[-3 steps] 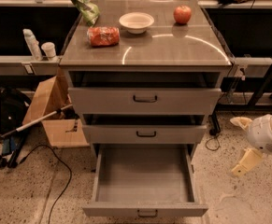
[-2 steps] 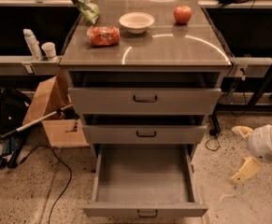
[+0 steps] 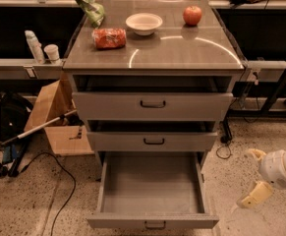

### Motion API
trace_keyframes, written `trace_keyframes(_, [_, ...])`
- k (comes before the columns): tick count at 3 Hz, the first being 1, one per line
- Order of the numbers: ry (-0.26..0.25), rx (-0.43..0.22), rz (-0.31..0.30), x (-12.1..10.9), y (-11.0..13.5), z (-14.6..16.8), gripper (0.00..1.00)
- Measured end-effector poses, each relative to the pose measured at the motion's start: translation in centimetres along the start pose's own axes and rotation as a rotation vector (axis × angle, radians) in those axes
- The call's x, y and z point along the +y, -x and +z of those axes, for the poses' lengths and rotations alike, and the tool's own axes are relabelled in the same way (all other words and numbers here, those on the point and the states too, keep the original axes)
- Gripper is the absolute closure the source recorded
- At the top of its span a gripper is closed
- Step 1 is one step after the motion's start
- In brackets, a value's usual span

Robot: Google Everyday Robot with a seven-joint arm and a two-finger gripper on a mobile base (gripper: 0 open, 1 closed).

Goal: Close bottom drawer

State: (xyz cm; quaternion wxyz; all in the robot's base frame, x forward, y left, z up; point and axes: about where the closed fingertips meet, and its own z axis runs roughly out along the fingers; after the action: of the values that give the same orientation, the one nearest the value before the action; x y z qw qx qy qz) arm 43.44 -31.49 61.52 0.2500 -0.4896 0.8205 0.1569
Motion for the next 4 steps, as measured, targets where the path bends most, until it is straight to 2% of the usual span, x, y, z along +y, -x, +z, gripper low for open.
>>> trace_keyframes(1, [0.013, -0.009, 0.044, 1.3, -1.6, 1.4, 0.05])
trace_keyframes(2, [0.025, -0.019, 0.061, 2.5, -2.3, 2.1, 0.23])
trace_keyframes(3, [0.042, -0.025, 0.059, 4.1, -2.3, 2.6, 0.48])
trace_keyframes(4, [0.043, -0.025, 0.059, 4.1, -2.4, 2.6, 0.69])
